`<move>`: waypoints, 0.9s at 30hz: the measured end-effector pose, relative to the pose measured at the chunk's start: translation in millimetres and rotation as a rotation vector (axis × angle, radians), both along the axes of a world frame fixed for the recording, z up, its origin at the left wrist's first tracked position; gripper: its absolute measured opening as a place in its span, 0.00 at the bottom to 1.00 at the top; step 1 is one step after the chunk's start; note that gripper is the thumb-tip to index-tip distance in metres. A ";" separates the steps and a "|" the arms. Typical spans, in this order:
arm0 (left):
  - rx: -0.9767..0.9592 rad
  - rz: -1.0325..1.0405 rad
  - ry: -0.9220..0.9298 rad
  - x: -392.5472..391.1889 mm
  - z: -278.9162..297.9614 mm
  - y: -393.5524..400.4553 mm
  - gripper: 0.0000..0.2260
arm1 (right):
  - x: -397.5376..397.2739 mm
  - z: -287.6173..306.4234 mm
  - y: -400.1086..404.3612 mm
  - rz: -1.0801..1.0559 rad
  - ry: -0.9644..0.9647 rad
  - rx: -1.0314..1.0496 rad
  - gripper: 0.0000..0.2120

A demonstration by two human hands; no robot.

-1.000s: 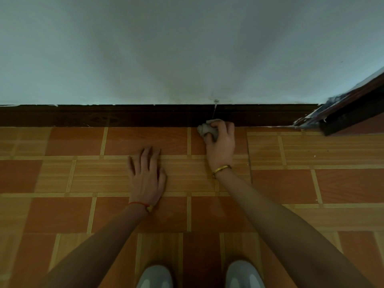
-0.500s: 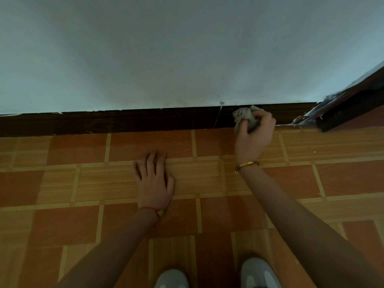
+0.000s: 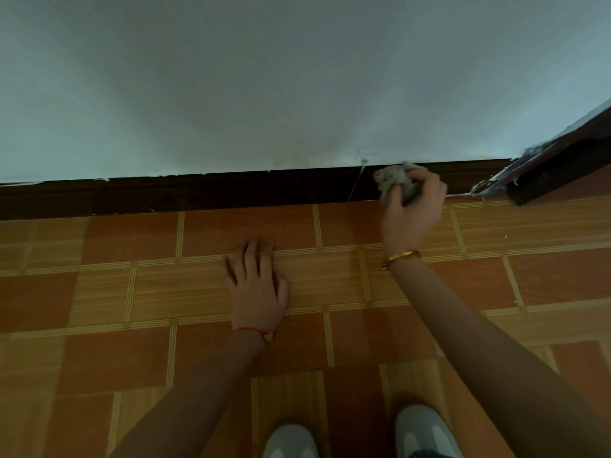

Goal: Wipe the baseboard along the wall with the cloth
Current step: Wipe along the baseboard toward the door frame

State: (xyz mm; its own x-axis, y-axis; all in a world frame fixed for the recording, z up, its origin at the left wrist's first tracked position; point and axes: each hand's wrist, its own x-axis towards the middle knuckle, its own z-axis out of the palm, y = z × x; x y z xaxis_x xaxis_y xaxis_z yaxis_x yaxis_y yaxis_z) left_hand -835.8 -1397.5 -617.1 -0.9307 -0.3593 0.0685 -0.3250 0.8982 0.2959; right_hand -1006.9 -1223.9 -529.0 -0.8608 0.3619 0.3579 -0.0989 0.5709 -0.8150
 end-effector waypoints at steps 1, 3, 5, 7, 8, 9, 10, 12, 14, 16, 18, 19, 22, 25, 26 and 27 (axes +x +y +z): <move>-0.004 0.002 -0.005 0.0 0.0 0.3 0.25 | -1.6 0.3 2.4 -0.022 0.000 -0.009 0.07; -0.012 0.003 -0.018 -0.1 0.4 0.9 0.25 | 0.3 0.4 -3.3 -0.009 -0.003 -0.020 0.07; -0.023 -0.001 -0.019 0.3 -0.2 0.9 0.25 | 7.3 -1.0 -20.8 0.039 -0.003 -0.021 0.07; -0.028 -0.006 -0.018 0.8 -0.8 -0.1 0.25 | 16.1 -3.4 -43.9 0.115 -0.002 -0.007 0.08; -0.027 -0.009 -0.017 1.0 -1.0 -0.5 0.26 | 19.7 -4.8 -54.5 0.154 -0.007 -0.006 0.08; -0.027 -0.013 -0.016 1.1 -1.3 -0.9 0.26 | 22.5 -6.1 -63.2 0.188 -0.019 -0.009 0.09; -0.028 -0.015 -0.019 1.2 -1.5 -1.2 0.26 | 24.8 -7.5 -69.4 0.218 -0.033 -0.006 0.09; -0.027 -0.014 -0.032 1.1 -1.4 -1.4 0.26 | 26.5 -10.5 -73.3 0.265 -0.040 0.006 0.09; -0.023 -0.009 -0.039 0.3 -1.2 -1.1 0.26 | 23.4 -12.5 -66.5 0.262 -0.031 0.006 0.09; -0.017 -0.012 -0.038 0.3 -0.6 -1.3 0.25 | 18.1 -12.2 -52.5 0.178 -0.025 -0.004 0.09; -0.009 -0.010 -0.034 0.3 -0.9 -1.8 0.25 | 10.8 -11.3 -36.4 0.062 -0.023 -0.045 0.09; -0.008 -0.009 -0.035 0.1 -1.1 -1.5 0.25 | 7.2 -11.1 -29.2 0.017 -0.022 -0.072 0.09; -0.005 -0.012 -0.037 0.2 -0.6 -1.3 0.25 | 4.1 -8.9 -23.5 -0.005 -0.004 -0.133 0.09; 0.006 -0.016 -0.046 -0.7 -0.3 -1.9 0.25 | 15.8 -4.5 -50.1 0.109 0.046 -0.118 0.08; 0.013 -0.017 -0.050 -0.3 0.9 -1.9 0.25 | 21.3 -3.7 -63.9 0.174 0.054 -0.101 0.08; 0.018 -0.022 -0.054 0.7 1.8 -2.6 0.25 | 26.3 -3.6 -77.9 0.242 0.053 -0.082 0.08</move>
